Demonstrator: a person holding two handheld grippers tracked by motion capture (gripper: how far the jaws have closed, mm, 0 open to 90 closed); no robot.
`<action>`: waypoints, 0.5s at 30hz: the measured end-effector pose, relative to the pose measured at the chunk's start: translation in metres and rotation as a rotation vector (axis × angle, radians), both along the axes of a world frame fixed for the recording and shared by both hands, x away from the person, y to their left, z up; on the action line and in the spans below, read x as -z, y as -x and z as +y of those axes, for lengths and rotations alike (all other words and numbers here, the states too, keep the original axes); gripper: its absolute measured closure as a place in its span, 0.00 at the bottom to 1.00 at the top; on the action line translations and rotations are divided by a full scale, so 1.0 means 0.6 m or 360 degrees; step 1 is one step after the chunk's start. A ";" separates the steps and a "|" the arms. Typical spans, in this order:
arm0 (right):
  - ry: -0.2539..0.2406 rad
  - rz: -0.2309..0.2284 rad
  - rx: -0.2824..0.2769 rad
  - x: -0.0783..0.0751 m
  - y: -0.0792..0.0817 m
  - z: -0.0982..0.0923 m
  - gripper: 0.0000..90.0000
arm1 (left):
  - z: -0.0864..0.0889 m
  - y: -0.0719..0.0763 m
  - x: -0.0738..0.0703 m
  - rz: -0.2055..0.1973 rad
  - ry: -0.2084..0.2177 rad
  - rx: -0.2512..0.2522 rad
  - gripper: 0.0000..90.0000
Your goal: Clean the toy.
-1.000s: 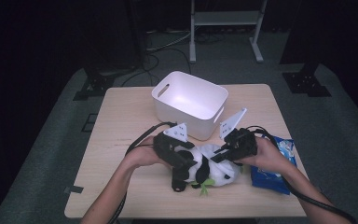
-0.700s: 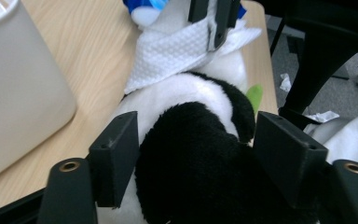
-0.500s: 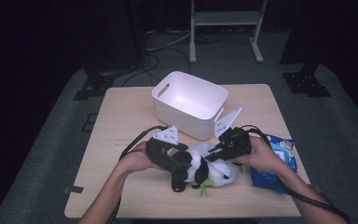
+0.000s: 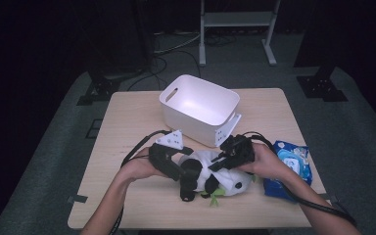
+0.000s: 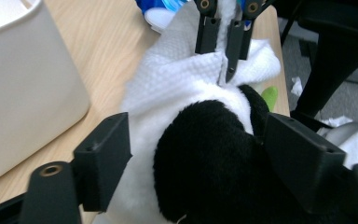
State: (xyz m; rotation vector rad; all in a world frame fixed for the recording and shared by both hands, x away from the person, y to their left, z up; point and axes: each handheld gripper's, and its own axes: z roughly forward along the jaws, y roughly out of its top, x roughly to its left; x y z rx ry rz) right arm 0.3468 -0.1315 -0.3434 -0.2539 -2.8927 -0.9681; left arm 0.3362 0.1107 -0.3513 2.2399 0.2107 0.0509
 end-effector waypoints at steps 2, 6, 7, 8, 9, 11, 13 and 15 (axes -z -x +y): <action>0.0037 0.0013 0.0027 0.005 -0.001 -0.007 0.92 | 0.010 0.002 -0.002 0.0004 0.0038 -0.0001 0.22; 0.0028 0.0025 0.0035 0.009 -0.003 -0.016 0.92 | 0.031 0.004 -0.002 0.0006 0.0065 -0.0023 0.21; 0.0027 0.0022 0.0033 0.009 -0.003 -0.016 0.92 | 0.035 0.004 -0.001 0.0007 0.0066 -0.0033 0.21; 0.0029 0.0019 0.0034 0.009 -0.003 -0.016 0.92 | 0.039 0.005 0.001 0.0007 0.0063 -0.0042 0.21; 0.0036 0.0012 0.0037 0.008 -0.003 -0.016 0.92 | 0.043 0.005 0.004 0.0021 0.0064 -0.0043 0.21; 0.0039 0.0005 0.0038 0.008 -0.004 -0.017 0.92 | 0.050 0.008 0.010 0.0018 0.0058 -0.0050 0.21; 0.0041 0.0005 0.0037 0.008 -0.004 -0.017 0.92 | 0.054 0.009 0.016 0.0019 0.0061 -0.0045 0.21; 0.0041 0.0005 0.0040 0.008 -0.004 -0.018 0.92 | 0.055 0.007 0.024 0.0026 0.0058 -0.0043 0.19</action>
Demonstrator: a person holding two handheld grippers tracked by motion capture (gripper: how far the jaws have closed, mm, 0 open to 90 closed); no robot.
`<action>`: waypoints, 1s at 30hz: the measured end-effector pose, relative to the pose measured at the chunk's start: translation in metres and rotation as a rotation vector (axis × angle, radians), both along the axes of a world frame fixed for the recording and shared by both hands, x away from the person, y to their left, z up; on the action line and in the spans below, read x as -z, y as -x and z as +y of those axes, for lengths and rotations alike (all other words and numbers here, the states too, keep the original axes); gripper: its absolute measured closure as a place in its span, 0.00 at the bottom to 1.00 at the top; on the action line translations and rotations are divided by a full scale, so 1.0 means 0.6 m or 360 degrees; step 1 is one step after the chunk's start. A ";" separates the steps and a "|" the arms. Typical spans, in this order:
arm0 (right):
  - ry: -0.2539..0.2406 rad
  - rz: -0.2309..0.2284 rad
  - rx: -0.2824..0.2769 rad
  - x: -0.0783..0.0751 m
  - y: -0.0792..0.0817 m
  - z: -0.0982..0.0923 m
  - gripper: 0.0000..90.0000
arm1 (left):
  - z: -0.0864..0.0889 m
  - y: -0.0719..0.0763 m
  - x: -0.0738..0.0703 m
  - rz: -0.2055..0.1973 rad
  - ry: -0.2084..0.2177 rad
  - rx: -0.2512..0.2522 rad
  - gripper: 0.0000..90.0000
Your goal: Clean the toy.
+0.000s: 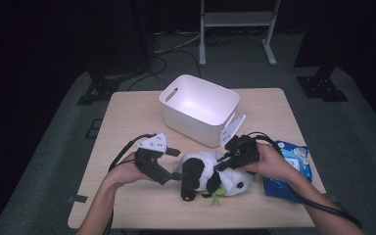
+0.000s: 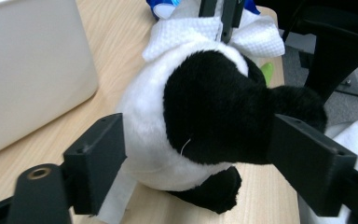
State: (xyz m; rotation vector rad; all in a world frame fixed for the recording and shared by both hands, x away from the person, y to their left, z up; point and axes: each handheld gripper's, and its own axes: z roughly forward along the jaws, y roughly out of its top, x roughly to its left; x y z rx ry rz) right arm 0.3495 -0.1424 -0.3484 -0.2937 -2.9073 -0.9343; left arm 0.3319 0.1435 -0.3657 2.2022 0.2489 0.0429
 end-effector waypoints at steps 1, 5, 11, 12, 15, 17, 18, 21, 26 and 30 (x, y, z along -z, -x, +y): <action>0.0001 0.0001 0.0002 0.000 0.000 0.000 0.92 | -0.001 -0.001 0.005 0.0013 -0.0002 0.0007 0.19; 0.0006 0.0001 0.0002 0.001 0.001 -0.002 0.92 | 0.001 -0.006 0.018 0.0048 0.0026 0.0030 0.18; 0.0001 0.0001 0.0017 0.001 0.000 -0.008 0.92 | 0.001 -0.009 0.031 0.0025 -0.0055 0.0036 0.18; 0.0001 0.0002 0.0014 0.001 0.000 -0.008 0.92 | -0.001 -0.009 0.033 0.0026 -0.0061 0.0038 0.18; 0.0002 -0.0001 0.0013 0.001 0.000 -0.008 0.92 | -0.009 -0.011 0.039 0.0017 -0.0069 0.0054 0.18; 0.0006 -0.0001 0.0014 0.001 0.001 -0.009 0.92 | -0.013 -0.014 0.043 0.0012 -0.0073 0.0072 0.17; 0.0007 -0.0005 0.0015 0.001 0.001 -0.010 0.92 | -0.016 -0.016 0.047 0.0007 -0.0082 0.0068 0.14; -0.0002 0.0002 0.0013 0.000 0.002 -0.009 0.92 | -0.026 -0.020 0.060 0.0008 -0.0151 0.0070 0.14; -0.0030 -0.0025 -0.0009 -0.009 0.005 0.000 0.91 | -0.041 -0.023 0.072 0.0003 -0.0161 0.0060 0.14; -0.0076 -0.0035 -0.0041 -0.022 0.006 0.012 0.91 | -0.042 -0.024 0.070 -0.0007 -0.0176 0.0075 0.15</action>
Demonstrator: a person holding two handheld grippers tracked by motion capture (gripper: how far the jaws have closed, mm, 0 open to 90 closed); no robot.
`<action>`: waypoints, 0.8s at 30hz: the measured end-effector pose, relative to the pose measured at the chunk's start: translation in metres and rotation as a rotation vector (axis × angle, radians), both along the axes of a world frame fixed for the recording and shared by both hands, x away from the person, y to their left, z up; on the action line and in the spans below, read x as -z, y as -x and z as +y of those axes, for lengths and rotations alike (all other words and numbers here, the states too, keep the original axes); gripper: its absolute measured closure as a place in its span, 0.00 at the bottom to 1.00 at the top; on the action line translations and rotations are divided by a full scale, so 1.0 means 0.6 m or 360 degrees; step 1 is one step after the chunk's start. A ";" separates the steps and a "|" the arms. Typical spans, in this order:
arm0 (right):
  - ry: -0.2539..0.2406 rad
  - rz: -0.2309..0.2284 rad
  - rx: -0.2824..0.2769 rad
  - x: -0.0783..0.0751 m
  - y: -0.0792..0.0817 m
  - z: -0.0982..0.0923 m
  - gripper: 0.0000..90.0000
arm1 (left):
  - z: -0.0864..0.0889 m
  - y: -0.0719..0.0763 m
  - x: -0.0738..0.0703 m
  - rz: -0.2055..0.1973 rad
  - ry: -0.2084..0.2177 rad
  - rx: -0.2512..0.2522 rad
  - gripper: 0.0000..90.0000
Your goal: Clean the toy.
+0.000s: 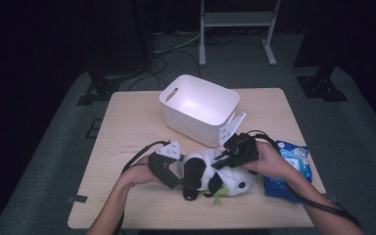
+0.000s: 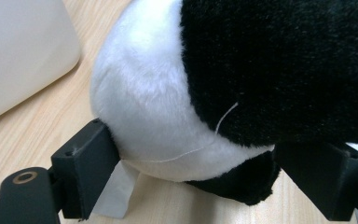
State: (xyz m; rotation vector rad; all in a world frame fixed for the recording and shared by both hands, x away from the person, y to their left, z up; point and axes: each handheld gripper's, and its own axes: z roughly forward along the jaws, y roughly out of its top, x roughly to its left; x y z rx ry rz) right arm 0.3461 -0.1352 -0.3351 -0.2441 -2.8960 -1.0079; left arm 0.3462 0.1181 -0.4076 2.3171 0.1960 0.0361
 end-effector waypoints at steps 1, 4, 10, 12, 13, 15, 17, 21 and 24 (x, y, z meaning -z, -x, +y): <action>-0.0002 -0.0010 -0.0013 -0.003 0.001 0.005 0.91 | 0.000 0.000 -0.001 0.0000 -0.0002 0.0001 0.15; -0.0004 -0.0030 -0.0059 -0.011 0.004 0.024 0.91 | -0.001 0.001 -0.002 -0.0005 -0.0010 0.0003 0.16; -0.0017 -0.0043 -0.0128 -0.019 0.007 0.059 0.91 | -0.002 0.001 -0.002 -0.0007 -0.0013 0.0006 0.16; -0.0015 -0.0043 -0.0139 -0.020 0.008 0.068 0.91 | -0.001 0.000 -0.002 -0.0007 -0.0010 0.0003 0.16; -0.0009 -0.0041 -0.0146 -0.021 0.008 0.071 0.91 | -0.001 0.000 -0.002 -0.0007 -0.0008 0.0003 0.16; -0.0010 -0.0041 -0.0153 -0.020 0.005 0.074 0.91 | 0.000 -0.001 -0.001 -0.0003 -0.0006 0.0000 0.16; -0.0014 -0.0026 -0.0143 -0.018 0.003 0.073 0.91 | 0.000 -0.001 -0.001 0.0003 0.0002 -0.0003 0.16; -0.0012 -0.0020 -0.0131 -0.015 0.001 0.066 0.91 | -0.002 -0.002 -0.001 0.0011 0.0009 -0.0005 0.16; -0.0007 -0.0019 -0.0113 -0.014 0.000 0.056 0.91 | -0.003 -0.002 -0.001 0.0010 0.0008 -0.0005 0.16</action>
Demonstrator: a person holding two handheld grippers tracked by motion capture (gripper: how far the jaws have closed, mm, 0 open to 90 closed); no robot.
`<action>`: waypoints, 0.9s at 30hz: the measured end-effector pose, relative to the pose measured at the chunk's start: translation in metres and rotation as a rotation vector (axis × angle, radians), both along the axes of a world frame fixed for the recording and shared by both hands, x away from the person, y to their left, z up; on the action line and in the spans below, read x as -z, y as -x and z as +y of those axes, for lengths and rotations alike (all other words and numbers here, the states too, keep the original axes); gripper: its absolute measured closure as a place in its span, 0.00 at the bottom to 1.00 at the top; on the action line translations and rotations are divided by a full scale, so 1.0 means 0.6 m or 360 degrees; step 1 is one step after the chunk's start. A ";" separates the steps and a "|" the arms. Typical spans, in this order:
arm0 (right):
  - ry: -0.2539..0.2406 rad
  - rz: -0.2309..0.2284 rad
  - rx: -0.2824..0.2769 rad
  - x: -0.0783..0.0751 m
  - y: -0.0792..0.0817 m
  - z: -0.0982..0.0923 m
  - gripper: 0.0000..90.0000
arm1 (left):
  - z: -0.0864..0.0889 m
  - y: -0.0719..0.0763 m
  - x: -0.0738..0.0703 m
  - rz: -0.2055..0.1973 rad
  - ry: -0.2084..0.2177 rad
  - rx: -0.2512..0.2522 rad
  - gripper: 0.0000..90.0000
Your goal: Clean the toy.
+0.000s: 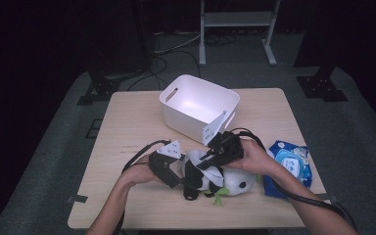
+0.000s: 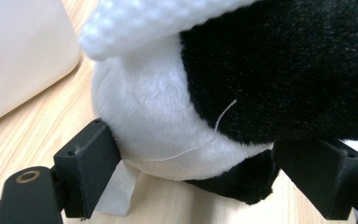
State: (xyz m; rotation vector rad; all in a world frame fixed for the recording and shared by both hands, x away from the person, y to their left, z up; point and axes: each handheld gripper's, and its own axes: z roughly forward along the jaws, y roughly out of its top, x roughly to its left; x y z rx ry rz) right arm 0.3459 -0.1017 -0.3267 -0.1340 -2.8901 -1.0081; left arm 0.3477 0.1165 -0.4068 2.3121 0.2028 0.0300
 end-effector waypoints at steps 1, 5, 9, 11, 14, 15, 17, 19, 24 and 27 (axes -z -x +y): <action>0.0004 -0.0002 0.0009 0.000 0.000 -0.004 0.91 | 0.000 0.000 0.001 0.0000 0.0006 0.0000 0.16; 0.0008 -0.0006 0.0048 0.002 -0.004 -0.024 0.91 | 0.001 -0.001 0.002 0.0008 0.0019 -0.0007 0.16; 0.0045 -0.0004 0.0086 0.008 -0.009 -0.041 0.91 | 0.001 -0.001 0.002 0.0008 0.0022 -0.0009 0.16; 0.0043 0.0007 0.0110 0.010 -0.010 -0.047 0.91 | 0.001 -0.002 0.004 0.0013 0.0035 -0.0014 0.15; 0.0049 0.0008 0.0118 0.013 -0.010 -0.048 0.91 | -0.002 -0.004 0.009 0.0016 0.0049 -0.0006 0.10; 0.0058 0.0005 0.0114 0.013 -0.009 -0.046 0.91 | -0.003 -0.004 0.010 0.0017 0.0048 -0.0007 0.08; 0.0063 0.0002 0.0108 0.015 -0.009 -0.044 0.91 | -0.005 -0.005 0.015 0.0024 0.0056 -0.0007 0.05; 0.0070 0.0005 0.0109 0.015 -0.008 -0.042 0.91 | -0.007 -0.006 0.019 0.0029 0.0069 -0.0004 0.03; 0.0068 0.0008 0.0107 0.017 -0.011 -0.040 0.91 | -0.003 -0.009 0.023 0.0024 0.0114 0.0011 0.15; 0.0060 0.0005 0.0100 0.016 -0.013 -0.039 0.91 | 0.002 -0.007 0.020 0.0001 0.0131 0.0009 0.29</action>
